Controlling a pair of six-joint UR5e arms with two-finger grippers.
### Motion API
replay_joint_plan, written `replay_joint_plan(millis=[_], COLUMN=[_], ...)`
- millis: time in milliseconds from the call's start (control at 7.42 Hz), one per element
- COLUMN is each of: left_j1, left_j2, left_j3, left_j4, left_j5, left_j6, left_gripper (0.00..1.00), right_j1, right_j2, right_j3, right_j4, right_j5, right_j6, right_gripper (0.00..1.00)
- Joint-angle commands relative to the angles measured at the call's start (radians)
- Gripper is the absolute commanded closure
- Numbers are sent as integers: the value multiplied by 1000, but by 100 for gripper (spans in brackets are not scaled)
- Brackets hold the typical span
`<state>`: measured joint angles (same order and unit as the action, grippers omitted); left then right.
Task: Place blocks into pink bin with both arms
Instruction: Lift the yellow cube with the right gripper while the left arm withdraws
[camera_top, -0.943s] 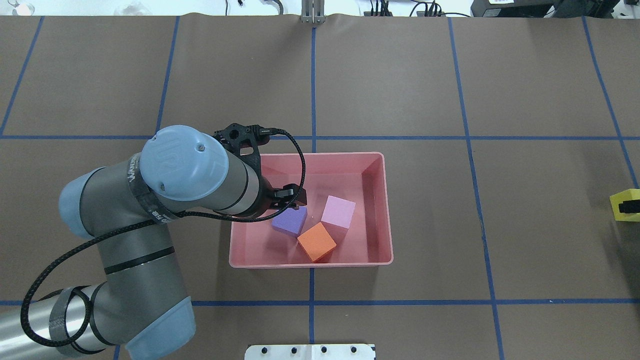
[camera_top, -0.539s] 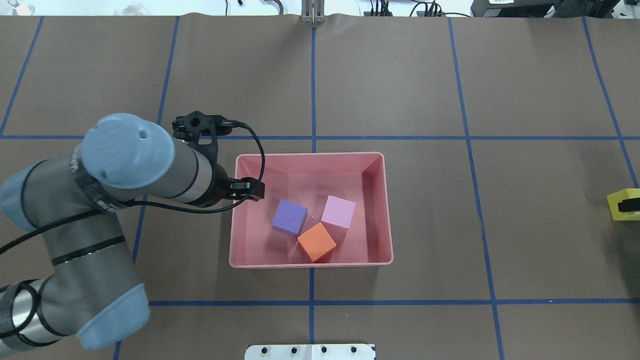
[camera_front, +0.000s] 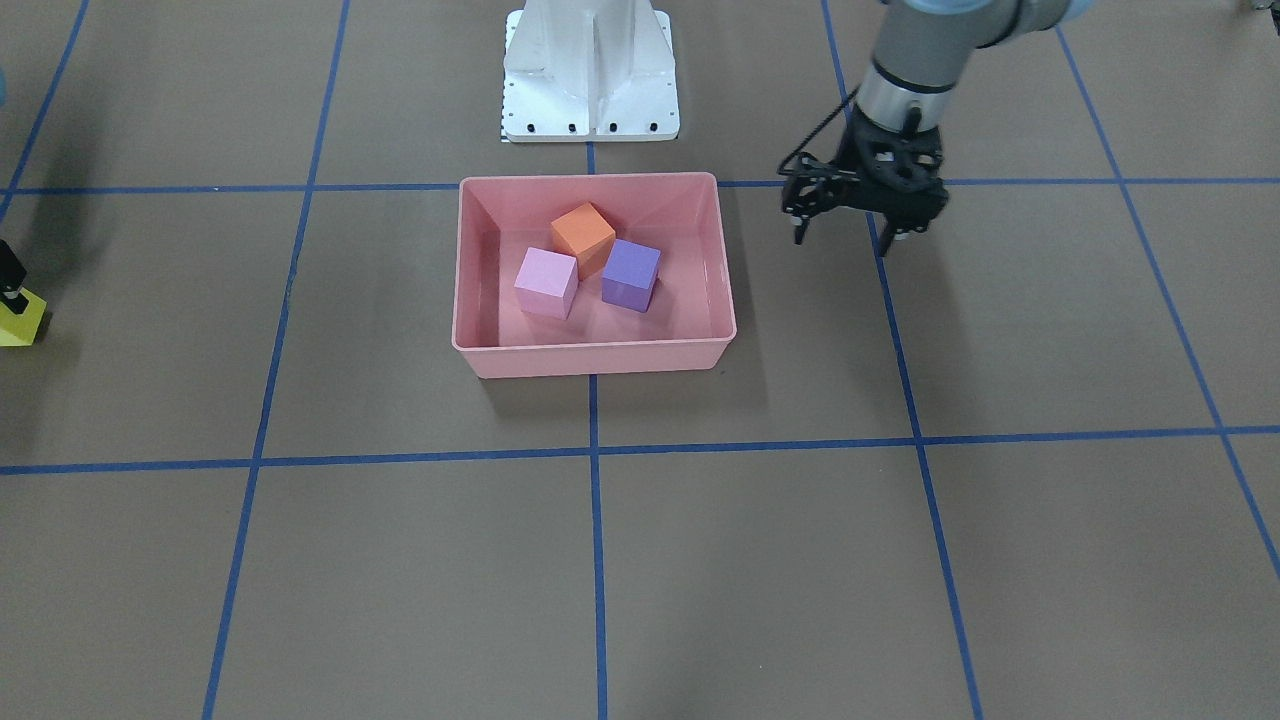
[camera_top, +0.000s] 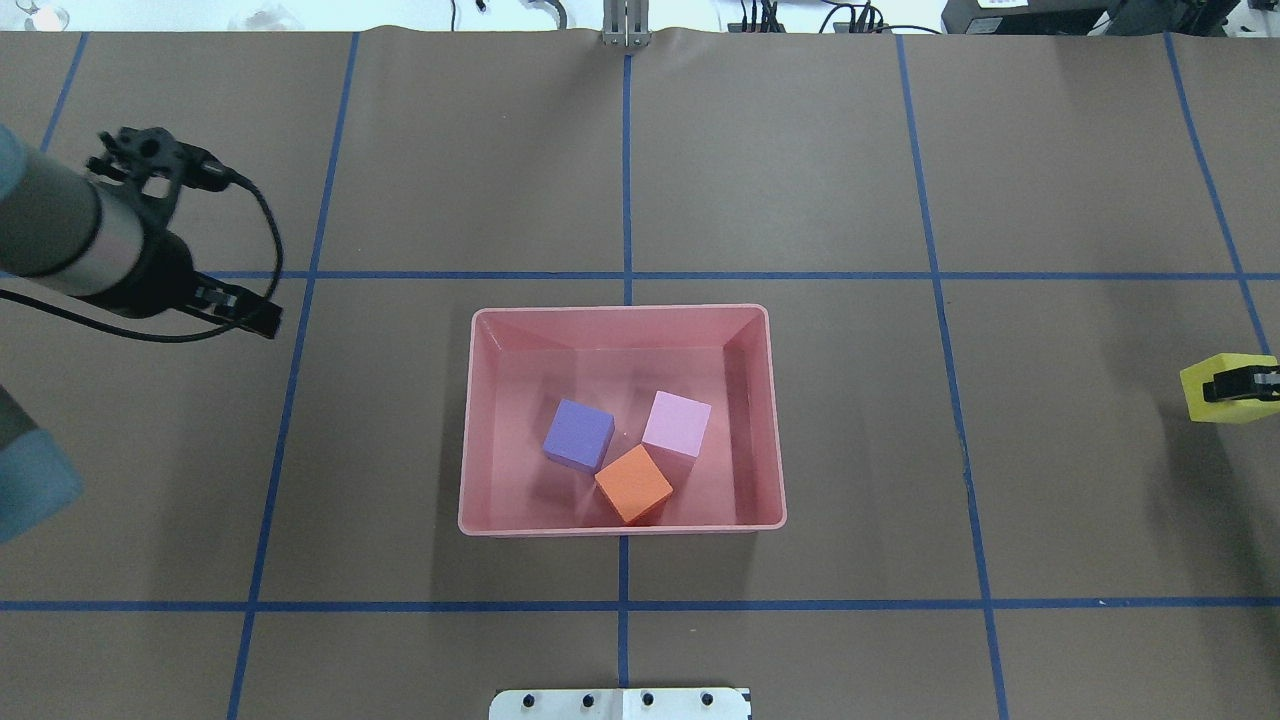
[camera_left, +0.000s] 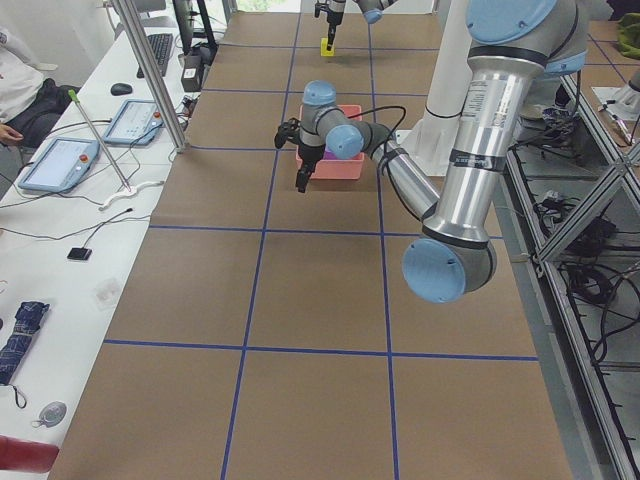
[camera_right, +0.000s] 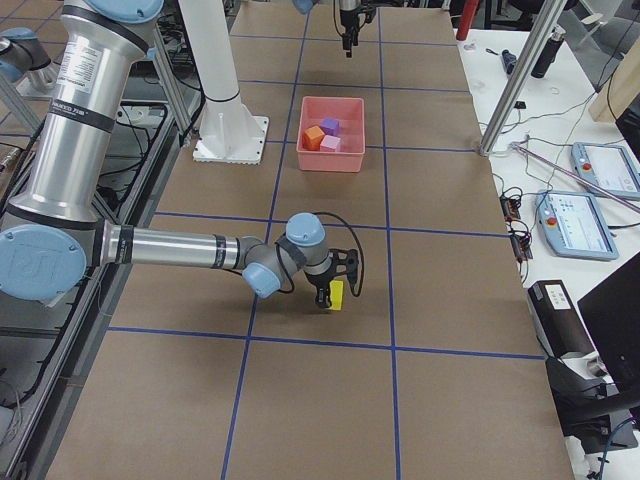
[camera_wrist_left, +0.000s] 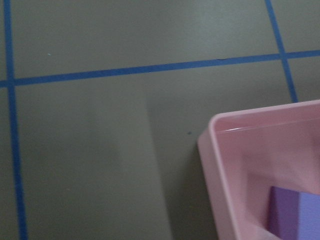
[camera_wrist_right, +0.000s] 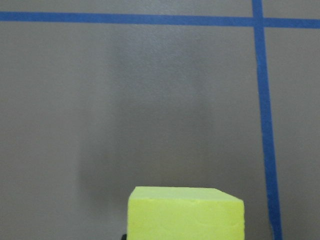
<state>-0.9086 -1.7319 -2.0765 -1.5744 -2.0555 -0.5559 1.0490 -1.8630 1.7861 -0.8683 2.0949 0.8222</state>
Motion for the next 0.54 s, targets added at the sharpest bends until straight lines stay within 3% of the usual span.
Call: replay_joint_plan(millis=[0, 135, 404], left_j1=[-265, -365, -552], left_j2=[121, 139, 152], left_j3=[85, 154, 325], left_j4=[-6, -7, -15], left_j5=[-115, -155, -170], left_j6=[413, 561, 634], left_gripper=[0, 0, 0], right_j1=[-1, -19, -82], right_j2=[62, 91, 206], right_j3=[180, 215, 304], right_j4=[-235, -271, -430], right_j5=[8, 23, 27], right_j6=[107, 153, 292], right_gripper=[100, 100, 100])
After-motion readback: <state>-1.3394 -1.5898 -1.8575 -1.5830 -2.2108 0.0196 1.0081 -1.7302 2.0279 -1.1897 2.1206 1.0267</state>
